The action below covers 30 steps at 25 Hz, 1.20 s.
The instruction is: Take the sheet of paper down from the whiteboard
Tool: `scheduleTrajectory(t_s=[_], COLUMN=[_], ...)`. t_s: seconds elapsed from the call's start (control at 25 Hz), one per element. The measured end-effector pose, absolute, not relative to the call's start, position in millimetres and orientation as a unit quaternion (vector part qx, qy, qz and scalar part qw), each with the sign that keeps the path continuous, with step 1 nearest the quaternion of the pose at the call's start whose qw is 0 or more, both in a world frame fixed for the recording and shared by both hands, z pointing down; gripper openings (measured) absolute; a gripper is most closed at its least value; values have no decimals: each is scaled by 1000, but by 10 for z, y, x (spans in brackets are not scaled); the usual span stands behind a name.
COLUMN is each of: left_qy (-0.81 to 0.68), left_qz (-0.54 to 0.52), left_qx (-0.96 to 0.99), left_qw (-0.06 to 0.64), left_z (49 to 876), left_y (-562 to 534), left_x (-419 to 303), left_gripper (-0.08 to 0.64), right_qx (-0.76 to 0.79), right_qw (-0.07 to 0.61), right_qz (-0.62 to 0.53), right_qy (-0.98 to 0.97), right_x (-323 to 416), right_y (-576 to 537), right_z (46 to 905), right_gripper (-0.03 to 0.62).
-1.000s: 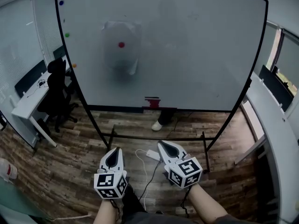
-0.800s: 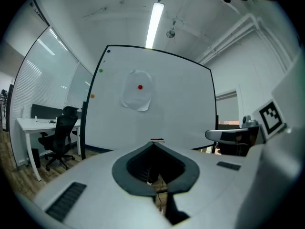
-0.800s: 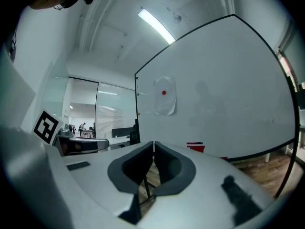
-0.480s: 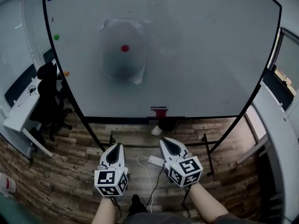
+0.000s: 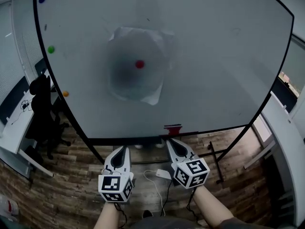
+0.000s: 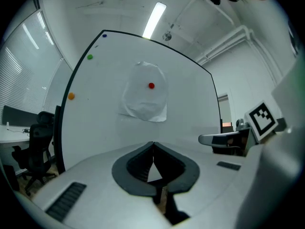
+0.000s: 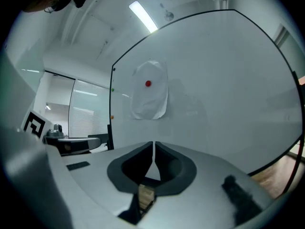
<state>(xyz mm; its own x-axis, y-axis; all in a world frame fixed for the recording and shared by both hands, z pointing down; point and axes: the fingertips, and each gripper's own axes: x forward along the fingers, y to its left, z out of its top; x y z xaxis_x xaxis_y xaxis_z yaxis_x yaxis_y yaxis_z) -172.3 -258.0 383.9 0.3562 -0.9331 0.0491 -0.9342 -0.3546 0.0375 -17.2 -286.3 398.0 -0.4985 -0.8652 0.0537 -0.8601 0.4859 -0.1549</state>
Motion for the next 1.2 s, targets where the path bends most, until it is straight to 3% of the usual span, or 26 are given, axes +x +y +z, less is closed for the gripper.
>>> scheduleTrajectory(t_s=[0.48,0.6,0.76,1.2], left_qy=[-537,-532,-537,-576], left_qz=[9,14,22,17], left_qx=[844,847,843,817], left_qw=[17,16,9,-11], left_z=[3776,3783,3770,3518], left_y=[-3296,-3378,-3509,-3791], left_x=[-2067,-2020,-2000,-1951], left_gripper=[12,12,12,12], right_qx=[-523,-517,-506,-433], right_qw=[57,63,74,124], right_qz=[-123,-122,-120,-129], right_qy=[841,845,851,883], right_x=[-505,-509,-518,-650], right_y=[-3482,-3601,-3805,-4227], right_z=[3844,3804,3715,3281], right_gripper=[29,103,133,137])
